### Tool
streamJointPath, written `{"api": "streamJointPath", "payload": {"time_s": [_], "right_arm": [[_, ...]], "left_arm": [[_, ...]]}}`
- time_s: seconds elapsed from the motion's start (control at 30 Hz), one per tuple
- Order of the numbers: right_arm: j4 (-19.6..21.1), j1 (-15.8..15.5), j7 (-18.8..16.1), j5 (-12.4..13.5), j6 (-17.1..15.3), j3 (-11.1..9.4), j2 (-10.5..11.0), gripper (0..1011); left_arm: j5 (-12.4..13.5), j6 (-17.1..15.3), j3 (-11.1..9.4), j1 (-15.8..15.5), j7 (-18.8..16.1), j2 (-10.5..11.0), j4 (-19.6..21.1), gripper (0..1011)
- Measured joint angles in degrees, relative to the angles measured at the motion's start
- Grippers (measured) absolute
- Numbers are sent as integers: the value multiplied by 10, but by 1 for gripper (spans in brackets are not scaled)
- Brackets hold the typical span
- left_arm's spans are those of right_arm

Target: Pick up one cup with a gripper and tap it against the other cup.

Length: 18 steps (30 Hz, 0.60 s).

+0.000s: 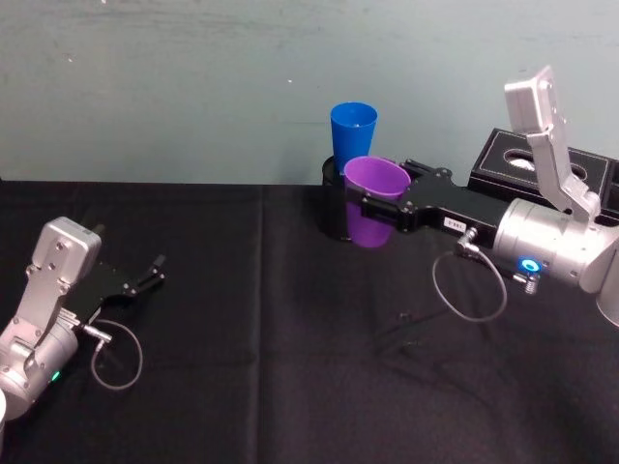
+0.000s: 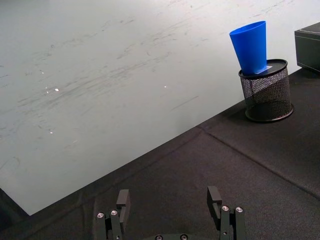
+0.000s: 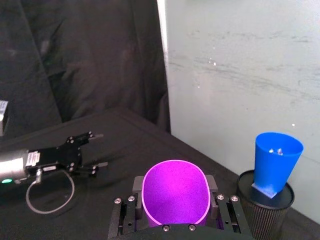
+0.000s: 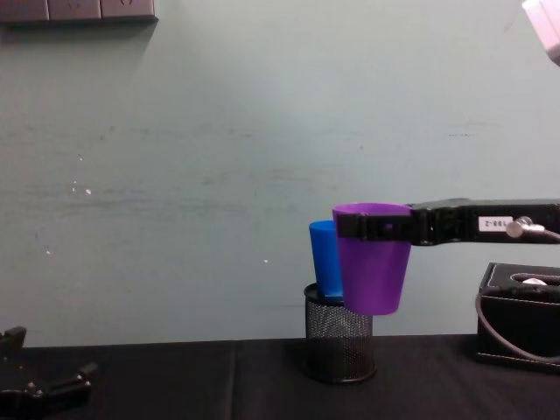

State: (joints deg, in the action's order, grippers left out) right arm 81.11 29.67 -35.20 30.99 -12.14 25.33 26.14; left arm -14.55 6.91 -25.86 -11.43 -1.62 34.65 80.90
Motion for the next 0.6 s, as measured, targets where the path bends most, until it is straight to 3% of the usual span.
{"api": "streamJointPath", "payload": {"time_s": [0.33,0.6], "right_arm": [[31,-29,5,9,11,12,31,722],[33,-33,9,9,26,24,40,723]], "left_arm": [[0,0,0,0,0,0,0,1011],[0,0,0,0,0,0,0,1011]]}}
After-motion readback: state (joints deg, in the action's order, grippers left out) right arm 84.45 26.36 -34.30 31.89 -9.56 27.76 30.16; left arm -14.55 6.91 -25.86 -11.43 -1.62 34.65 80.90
